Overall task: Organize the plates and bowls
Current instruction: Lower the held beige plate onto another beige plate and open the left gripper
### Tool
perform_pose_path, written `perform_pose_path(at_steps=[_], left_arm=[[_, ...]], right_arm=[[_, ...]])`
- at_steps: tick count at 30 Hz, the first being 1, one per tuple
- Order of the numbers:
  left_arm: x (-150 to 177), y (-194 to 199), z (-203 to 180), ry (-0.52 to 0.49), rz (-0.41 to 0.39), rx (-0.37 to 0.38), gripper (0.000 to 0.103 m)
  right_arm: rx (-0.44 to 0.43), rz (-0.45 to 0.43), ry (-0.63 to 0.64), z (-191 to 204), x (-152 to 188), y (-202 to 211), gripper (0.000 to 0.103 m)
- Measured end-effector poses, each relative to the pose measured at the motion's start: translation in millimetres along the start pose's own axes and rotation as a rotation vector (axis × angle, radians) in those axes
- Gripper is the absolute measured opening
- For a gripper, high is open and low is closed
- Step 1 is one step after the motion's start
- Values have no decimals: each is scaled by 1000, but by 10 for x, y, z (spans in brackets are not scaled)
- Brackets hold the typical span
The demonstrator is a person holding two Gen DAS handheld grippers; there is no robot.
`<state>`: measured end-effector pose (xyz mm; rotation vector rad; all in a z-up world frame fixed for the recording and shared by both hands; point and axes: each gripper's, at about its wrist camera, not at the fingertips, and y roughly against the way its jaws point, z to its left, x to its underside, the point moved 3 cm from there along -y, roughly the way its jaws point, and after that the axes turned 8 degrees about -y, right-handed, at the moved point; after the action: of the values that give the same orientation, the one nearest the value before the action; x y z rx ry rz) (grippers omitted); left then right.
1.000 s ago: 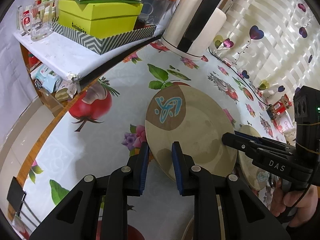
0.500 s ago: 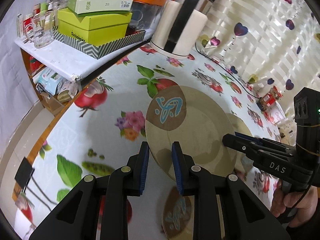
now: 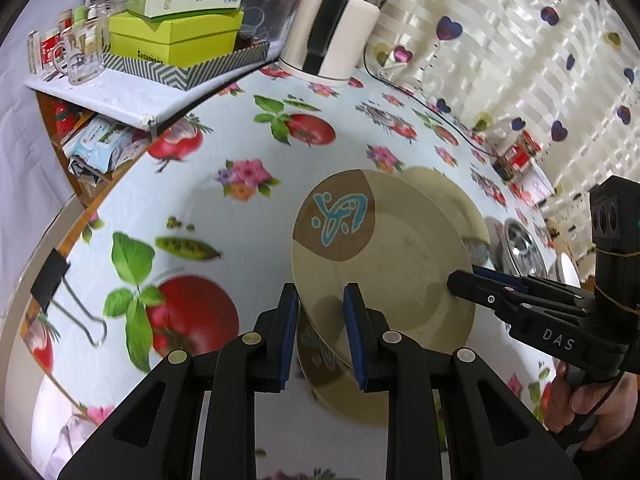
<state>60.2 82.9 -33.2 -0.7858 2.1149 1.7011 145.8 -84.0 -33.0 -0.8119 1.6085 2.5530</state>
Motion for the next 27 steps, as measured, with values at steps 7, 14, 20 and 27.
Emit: perform_pose_path(at_steps=[7, 14, 20, 27], left_arm=[[204, 21, -79, -12, 33, 15, 24], [287, 15, -113, -18, 50, 18, 24], [316, -31, -137, -25, 67, 20, 24], [333, -54, -140, -30, 83, 13, 24]], right_arm=[[16, 18, -23, -59, 277, 58, 27], [28, 34, -29, -74, 401, 60, 27], [34, 44, -41, -116, 446, 40, 27], [51, 53, -31, -114, 465, 5, 27]])
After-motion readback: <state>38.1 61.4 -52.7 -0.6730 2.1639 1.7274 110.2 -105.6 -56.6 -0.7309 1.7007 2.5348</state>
